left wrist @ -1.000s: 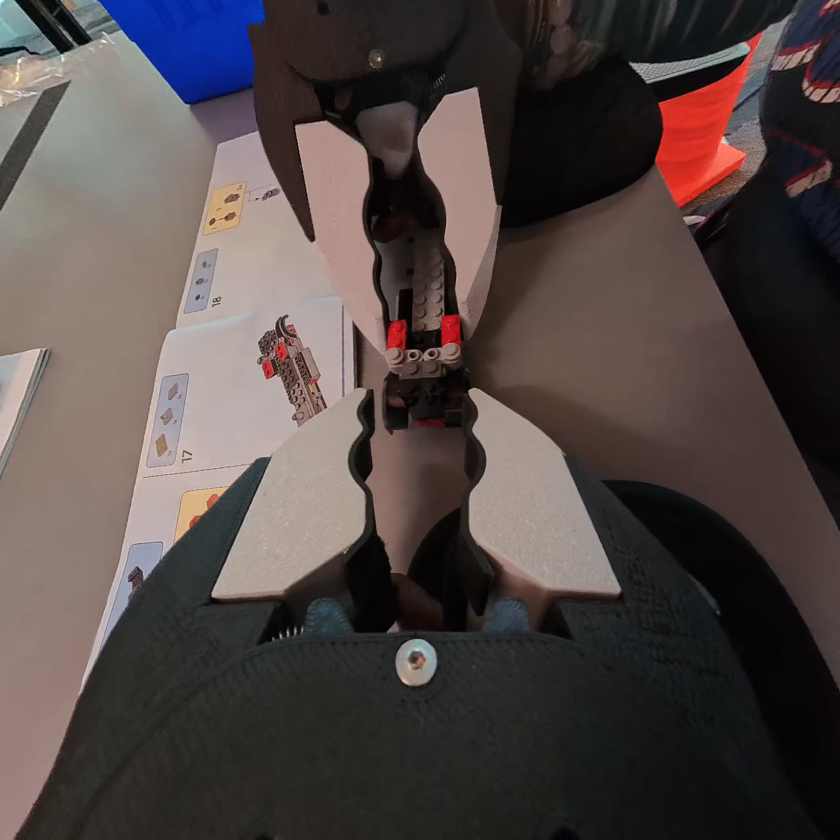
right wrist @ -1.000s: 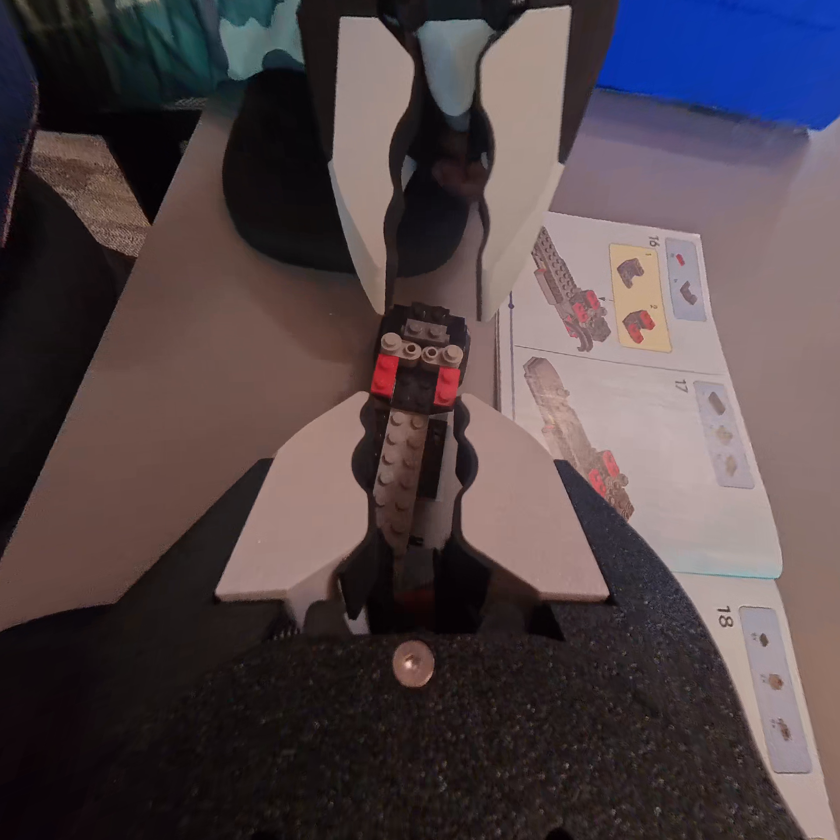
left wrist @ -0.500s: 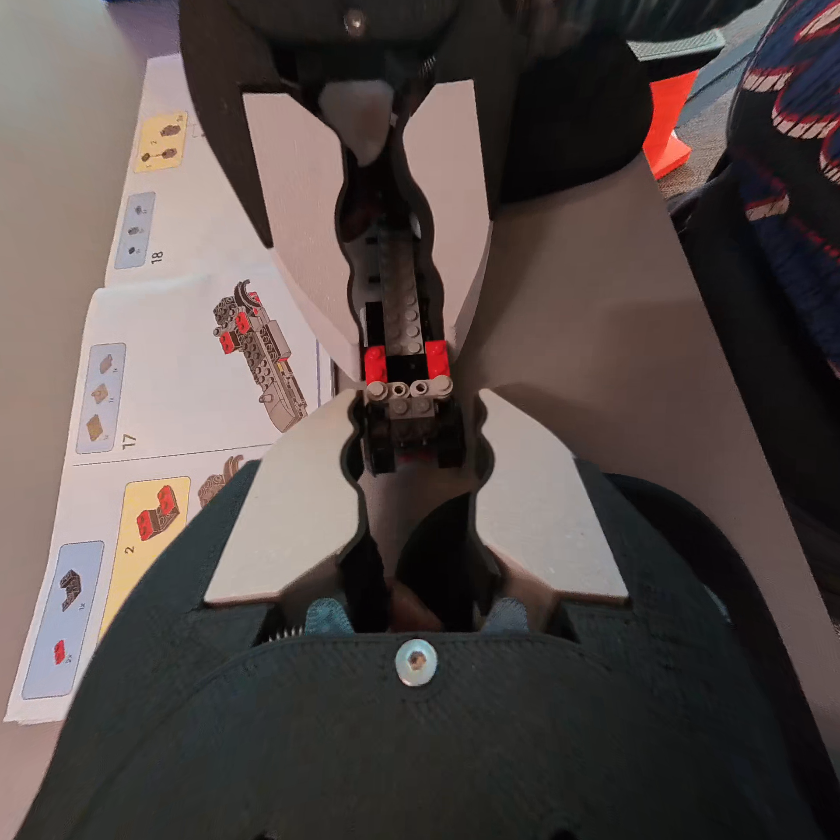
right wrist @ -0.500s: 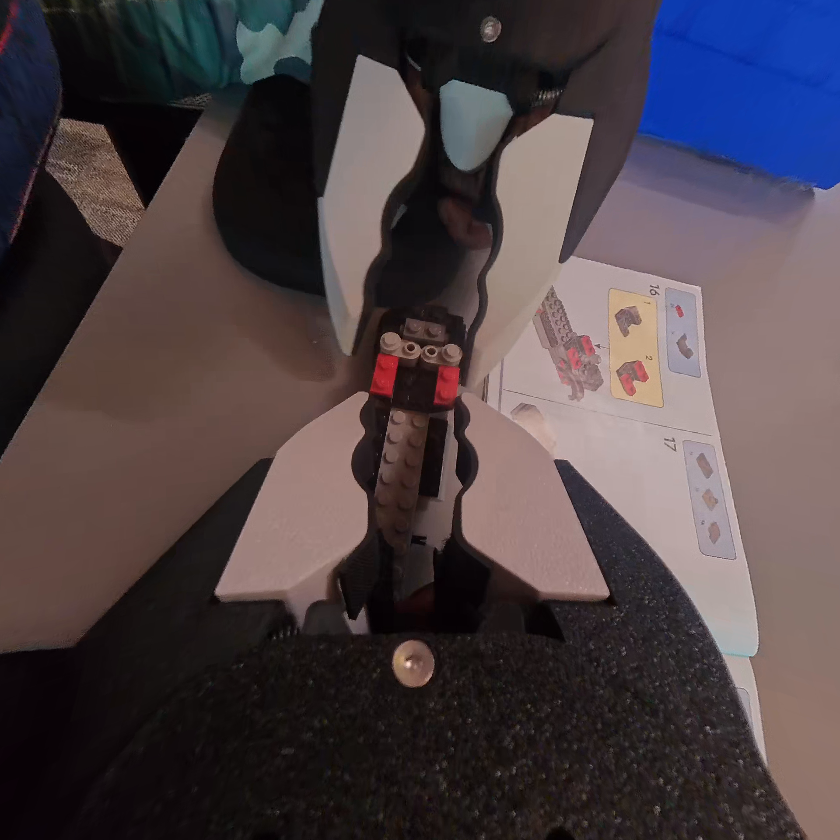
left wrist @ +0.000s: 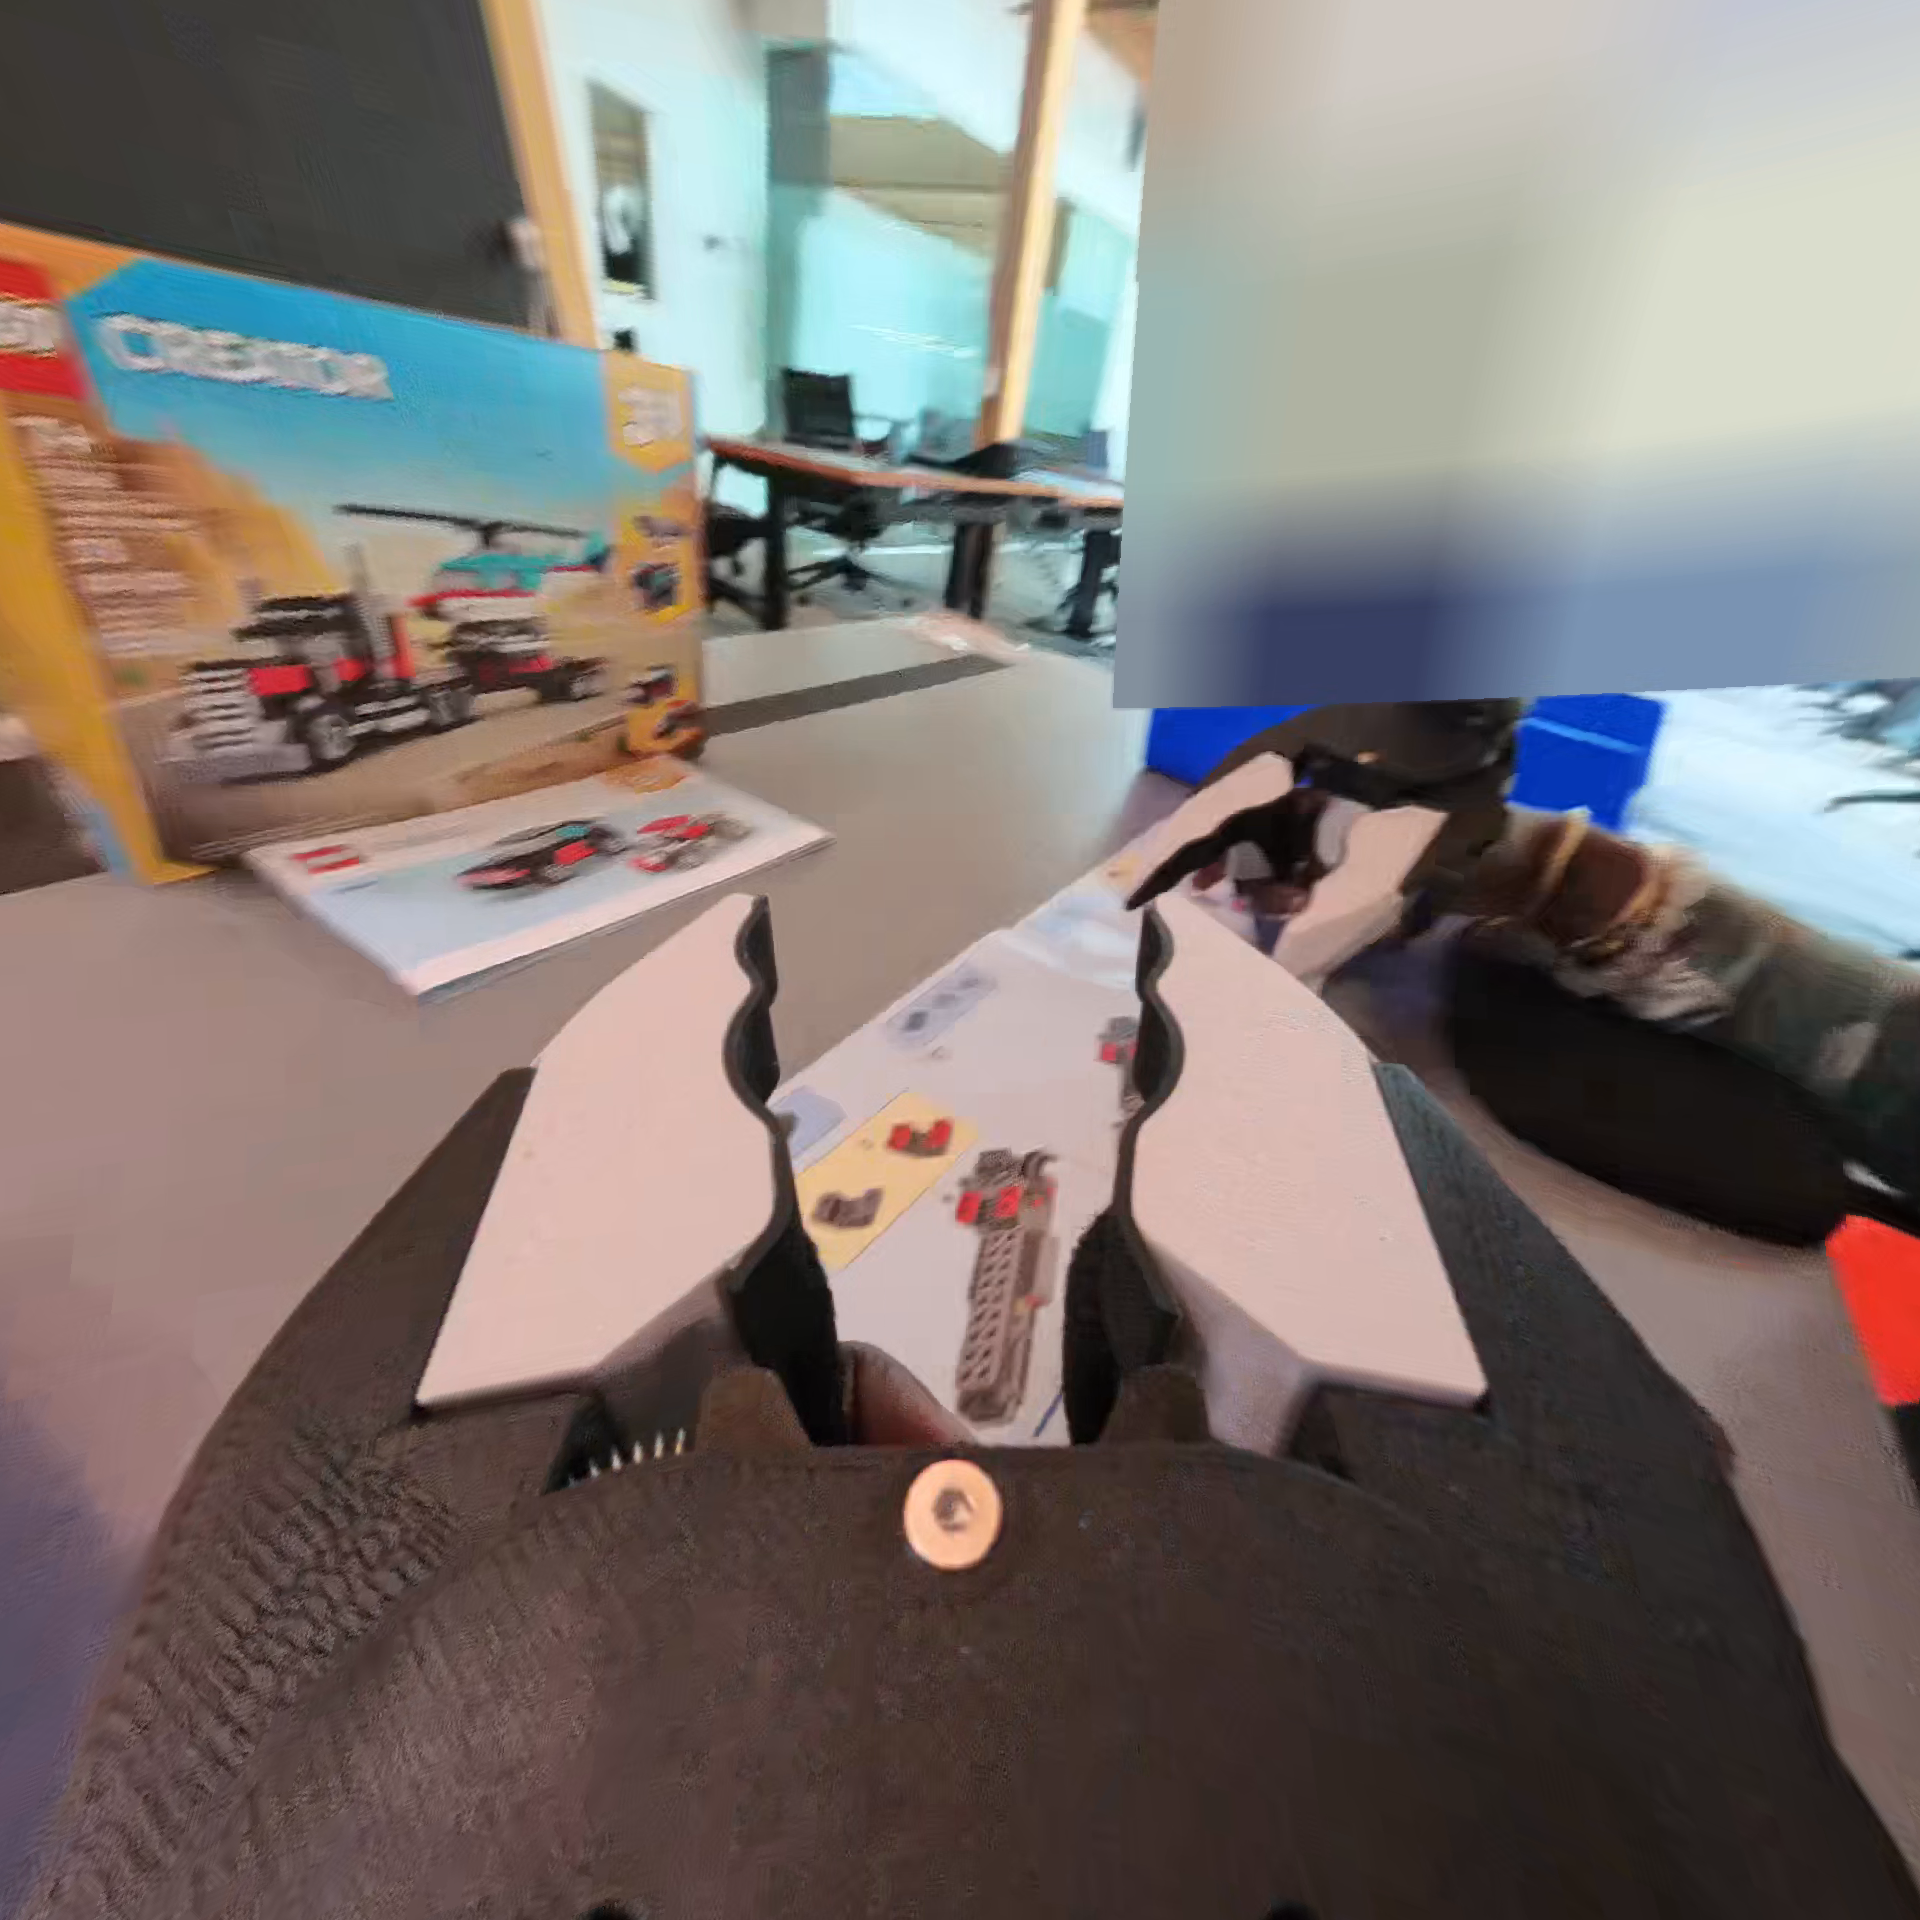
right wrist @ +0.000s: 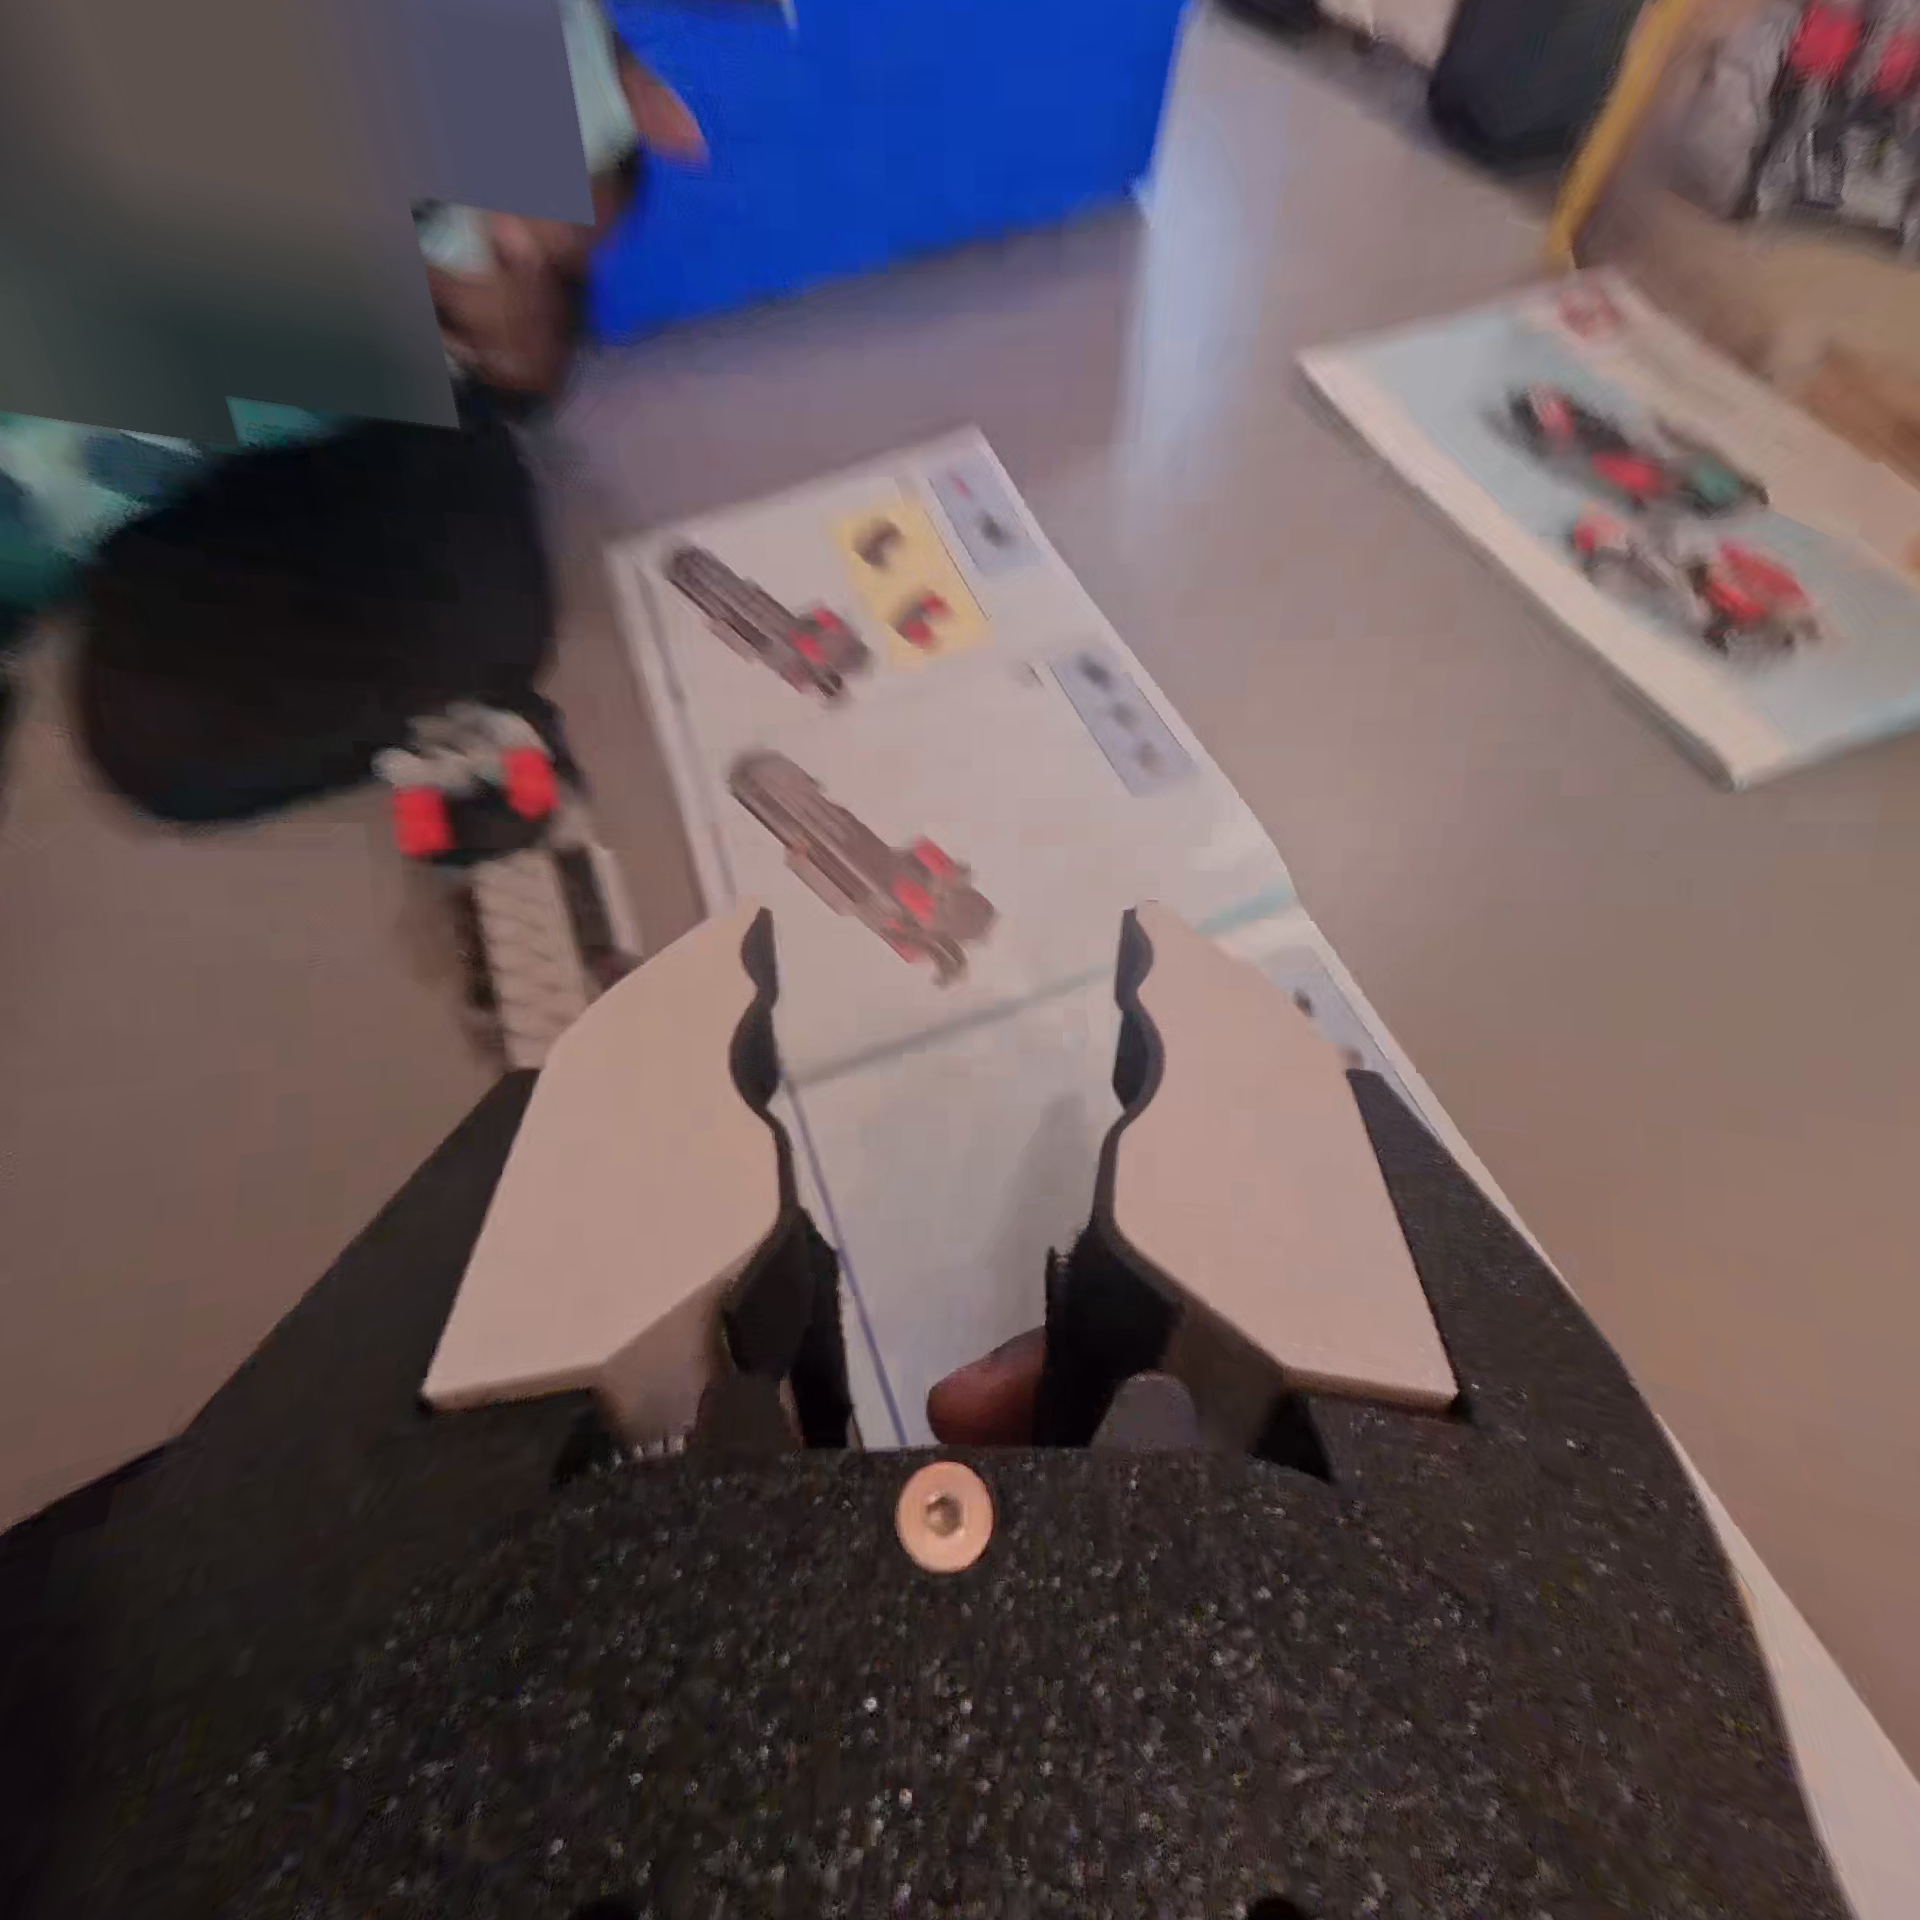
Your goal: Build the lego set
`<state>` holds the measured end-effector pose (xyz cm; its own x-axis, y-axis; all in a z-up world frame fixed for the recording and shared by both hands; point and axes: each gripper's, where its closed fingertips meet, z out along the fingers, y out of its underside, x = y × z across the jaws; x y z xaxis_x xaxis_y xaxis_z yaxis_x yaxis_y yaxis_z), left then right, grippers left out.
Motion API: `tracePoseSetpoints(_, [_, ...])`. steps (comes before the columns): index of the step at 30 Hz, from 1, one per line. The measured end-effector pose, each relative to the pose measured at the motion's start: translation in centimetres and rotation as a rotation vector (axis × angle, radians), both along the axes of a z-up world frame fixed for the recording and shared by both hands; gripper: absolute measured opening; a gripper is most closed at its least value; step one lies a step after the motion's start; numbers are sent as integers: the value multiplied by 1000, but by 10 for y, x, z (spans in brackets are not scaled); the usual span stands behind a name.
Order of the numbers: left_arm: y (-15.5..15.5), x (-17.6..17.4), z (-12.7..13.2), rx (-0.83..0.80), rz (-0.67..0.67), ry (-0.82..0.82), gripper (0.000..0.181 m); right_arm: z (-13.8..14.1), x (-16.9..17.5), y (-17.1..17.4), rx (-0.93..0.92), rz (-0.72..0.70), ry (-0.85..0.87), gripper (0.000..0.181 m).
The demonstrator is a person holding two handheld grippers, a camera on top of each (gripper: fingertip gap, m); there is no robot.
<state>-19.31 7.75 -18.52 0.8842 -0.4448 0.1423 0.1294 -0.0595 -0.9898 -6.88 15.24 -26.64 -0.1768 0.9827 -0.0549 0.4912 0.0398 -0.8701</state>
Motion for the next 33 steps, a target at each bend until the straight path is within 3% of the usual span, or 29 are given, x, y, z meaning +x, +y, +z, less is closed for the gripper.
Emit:
tracePoseSetpoints(3, [4,-8,-13,-55,88,95,65,-23,4,18,52,-112,-131,69])
tracePoseSetpoints(7, [5,8,-31,-139,6,167,65,-33,3,30,23,-212,-188,66])
tracePoseSetpoints(9, [7,0,-29,-142,45,131,65,-35,2,30,62,-204,-196,67])
tracePoseSetpoints(12, [10,-32,-22,-147,194,-50,63,-35,3,28,71,-183,-196,67])
tracePoseSetpoints(14, [8,-34,-18,-137,184,-103,60,-35,6,28,62,-165,-194,67])
tracePoseSetpoints(23, [9,-18,-23,-147,114,-24,58,-35,9,31,82,-163,-196,67])
tracePoseSetpoints(28, [8,-2,-28,-155,46,78,58,-36,9,32,86,-172,-197,67])
tracePoseSetpoints(33, [1,27,-35,-145,-110,217,58,-35,9,33,95,-177,-199,67])
